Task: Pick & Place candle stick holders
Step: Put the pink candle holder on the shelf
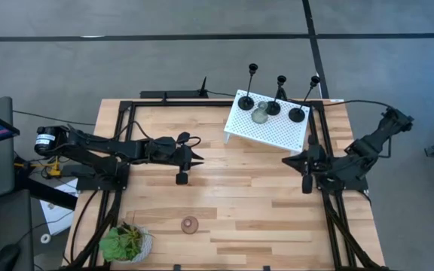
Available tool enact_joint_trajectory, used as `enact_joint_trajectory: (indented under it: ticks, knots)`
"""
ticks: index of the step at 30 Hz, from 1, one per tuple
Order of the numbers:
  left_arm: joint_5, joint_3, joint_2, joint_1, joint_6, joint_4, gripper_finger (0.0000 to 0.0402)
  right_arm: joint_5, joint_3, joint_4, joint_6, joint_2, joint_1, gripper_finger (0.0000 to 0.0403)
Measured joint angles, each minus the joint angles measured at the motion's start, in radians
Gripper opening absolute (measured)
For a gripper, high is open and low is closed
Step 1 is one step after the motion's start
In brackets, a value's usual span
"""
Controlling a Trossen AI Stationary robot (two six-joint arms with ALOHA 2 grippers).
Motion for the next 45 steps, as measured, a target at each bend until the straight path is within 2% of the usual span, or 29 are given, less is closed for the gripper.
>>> enact_joint_trajectory:
  ticks: [10, 12, 14, 20, 30, 37, 45]
  knots:
    - [0.001, 0.000, 0.000, -0.003, 0.000, -0.007, 0.0036, -0.002, -0.067, 0.009, 0.019, 0.010, 0.005, 0.0001]
    - [0.027, 0.000, 0.000, -0.007, 0.000, -0.023, 0.0028, -0.005, -0.067, 0.014, 0.021, 0.017, 0.010, 0.0001]
    - [0.103, 0.000, 0.000, -0.008, -0.001, -0.054, 0.0019, -0.005, -0.067, 0.020, 0.021, 0.024, 0.016, 0.0001]
    - [0.451, -0.046, 0.000, -0.009, -0.001, -0.084, 0.0007, -0.009, -0.067, 0.019, 0.008, 0.043, 0.039, 0.0001]
    - [0.670, -0.137, 0.000, -0.077, -0.009, -0.079, 0.0006, -0.004, -0.067, 0.030, -0.013, 0.052, 0.044, 0.0001]
    - [0.686, -0.186, 0.000, -0.190, -0.077, -0.077, 0.0005, -0.001, -0.066, 0.081, -0.013, 0.052, 0.044, 0.0001]
    - [0.686, -0.190, 0.000, -0.302, -0.107, -0.070, 0.0008, -0.002, -0.066, 0.098, -0.014, 0.051, 0.044, 0.0001]
